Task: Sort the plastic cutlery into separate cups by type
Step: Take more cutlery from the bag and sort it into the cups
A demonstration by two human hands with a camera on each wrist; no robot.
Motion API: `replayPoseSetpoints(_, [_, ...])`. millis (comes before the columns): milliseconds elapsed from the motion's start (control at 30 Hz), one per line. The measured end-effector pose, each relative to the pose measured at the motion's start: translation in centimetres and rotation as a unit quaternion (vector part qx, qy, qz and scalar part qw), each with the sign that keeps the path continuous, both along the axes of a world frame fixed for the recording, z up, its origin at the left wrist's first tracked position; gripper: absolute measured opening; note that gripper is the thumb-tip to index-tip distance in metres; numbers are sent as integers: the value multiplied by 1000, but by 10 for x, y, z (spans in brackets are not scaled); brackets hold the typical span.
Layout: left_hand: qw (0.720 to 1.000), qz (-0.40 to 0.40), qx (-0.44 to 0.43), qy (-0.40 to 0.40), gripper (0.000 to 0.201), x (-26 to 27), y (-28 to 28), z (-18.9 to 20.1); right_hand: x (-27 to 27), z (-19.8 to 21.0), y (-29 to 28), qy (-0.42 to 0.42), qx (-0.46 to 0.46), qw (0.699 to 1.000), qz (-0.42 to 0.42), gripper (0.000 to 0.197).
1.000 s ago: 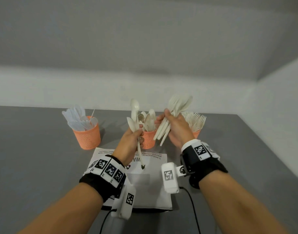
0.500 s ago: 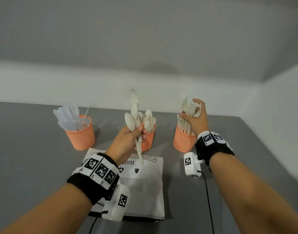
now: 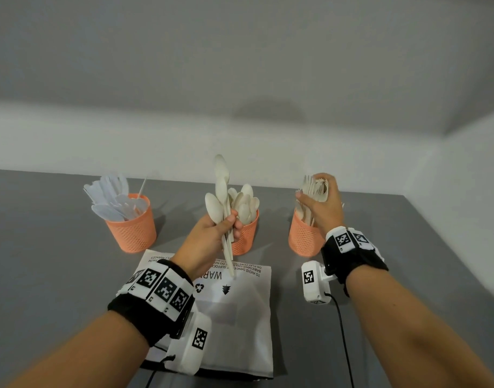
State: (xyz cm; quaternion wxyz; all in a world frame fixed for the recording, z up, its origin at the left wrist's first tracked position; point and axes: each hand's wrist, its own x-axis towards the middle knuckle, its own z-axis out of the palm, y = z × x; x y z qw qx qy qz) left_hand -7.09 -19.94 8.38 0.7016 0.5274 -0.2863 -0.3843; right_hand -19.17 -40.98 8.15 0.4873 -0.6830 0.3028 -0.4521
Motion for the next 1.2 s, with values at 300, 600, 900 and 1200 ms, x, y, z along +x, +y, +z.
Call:
replayPoseSetpoints(300, [999,-3,23,-24,30,-2,-5,-4,2,7,-11,363,-309,878,-43,29])
replayPoseSetpoints(600, [998,-28,32,-42,36,-1,1,-2,9,15,1,619,-317,717,31,47])
replayPoseSetpoints(900, [993,-104,24,-53,21,-3,9,3,34,56,73,96,-81,975,185,45])
replayPoseSetpoints(1200, [985,-101,66,-126,25,-5,14,12,51,43,132,80,18,958,273,17])
